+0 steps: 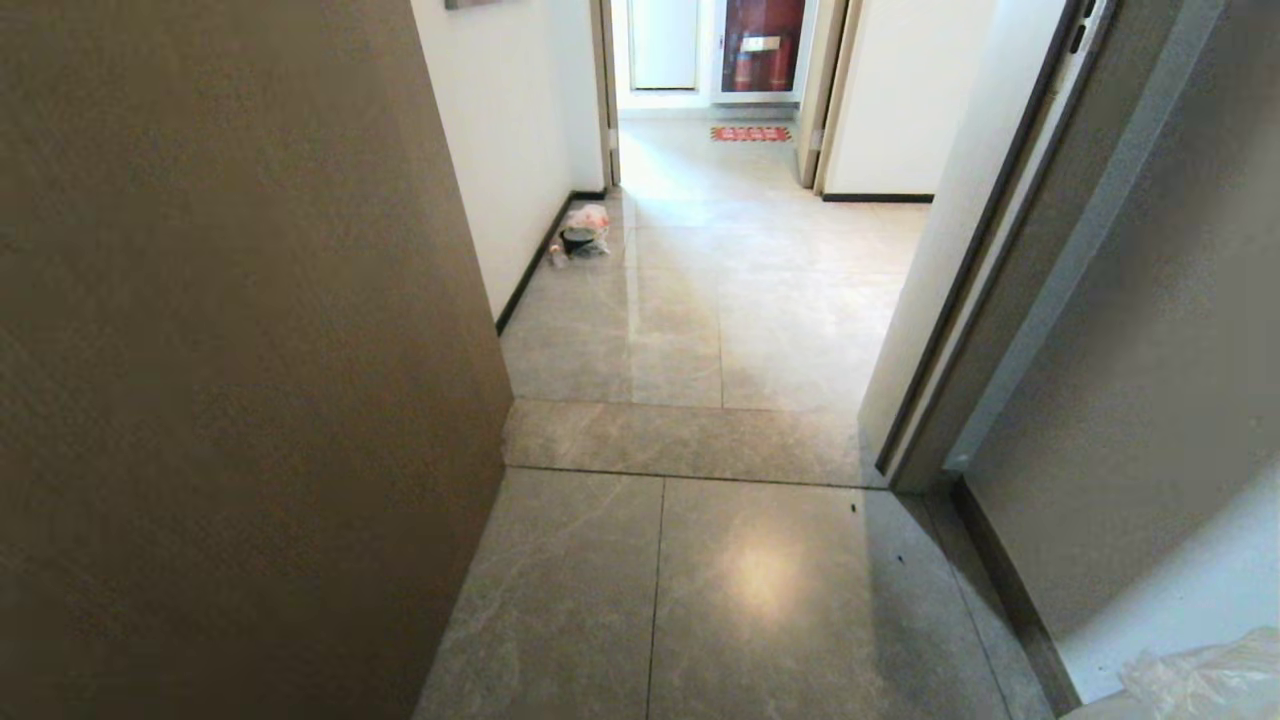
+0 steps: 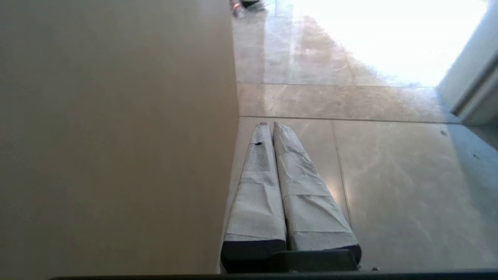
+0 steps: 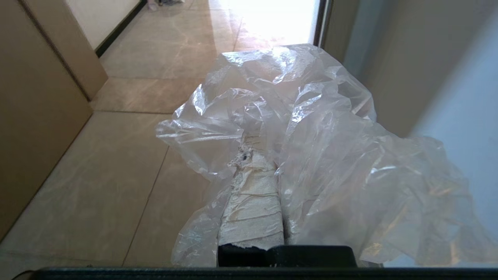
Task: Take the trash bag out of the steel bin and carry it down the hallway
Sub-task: Put the trash bag at the door
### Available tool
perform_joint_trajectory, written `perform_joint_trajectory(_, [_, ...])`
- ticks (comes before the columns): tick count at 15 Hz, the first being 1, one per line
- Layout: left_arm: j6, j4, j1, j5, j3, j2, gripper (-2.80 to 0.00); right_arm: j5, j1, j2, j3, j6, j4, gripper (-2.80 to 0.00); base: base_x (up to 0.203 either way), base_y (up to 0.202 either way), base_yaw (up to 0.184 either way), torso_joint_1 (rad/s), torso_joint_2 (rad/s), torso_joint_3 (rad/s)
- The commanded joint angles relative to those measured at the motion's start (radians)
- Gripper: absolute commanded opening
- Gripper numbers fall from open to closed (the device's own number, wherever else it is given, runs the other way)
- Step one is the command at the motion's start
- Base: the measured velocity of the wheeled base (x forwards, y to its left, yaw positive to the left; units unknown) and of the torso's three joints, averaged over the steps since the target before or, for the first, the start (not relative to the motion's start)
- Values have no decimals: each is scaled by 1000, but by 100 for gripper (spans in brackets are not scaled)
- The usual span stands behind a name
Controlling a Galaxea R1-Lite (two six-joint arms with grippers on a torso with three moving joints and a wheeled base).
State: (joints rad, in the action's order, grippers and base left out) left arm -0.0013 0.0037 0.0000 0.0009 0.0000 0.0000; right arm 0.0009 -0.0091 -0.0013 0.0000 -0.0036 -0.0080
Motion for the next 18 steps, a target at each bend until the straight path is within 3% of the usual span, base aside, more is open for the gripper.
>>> perform_joint_trajectory(1, [0, -1, 0, 1, 0, 0, -280, 1, 0, 0, 2, -1, 0, -280, 187, 0, 1, 5, 1, -2])
perform_joint_trajectory(18, [0, -1, 0, 1, 0, 0, -280, 1, 0, 0, 2, -1, 0, -280, 192, 0, 2, 3, 3, 2])
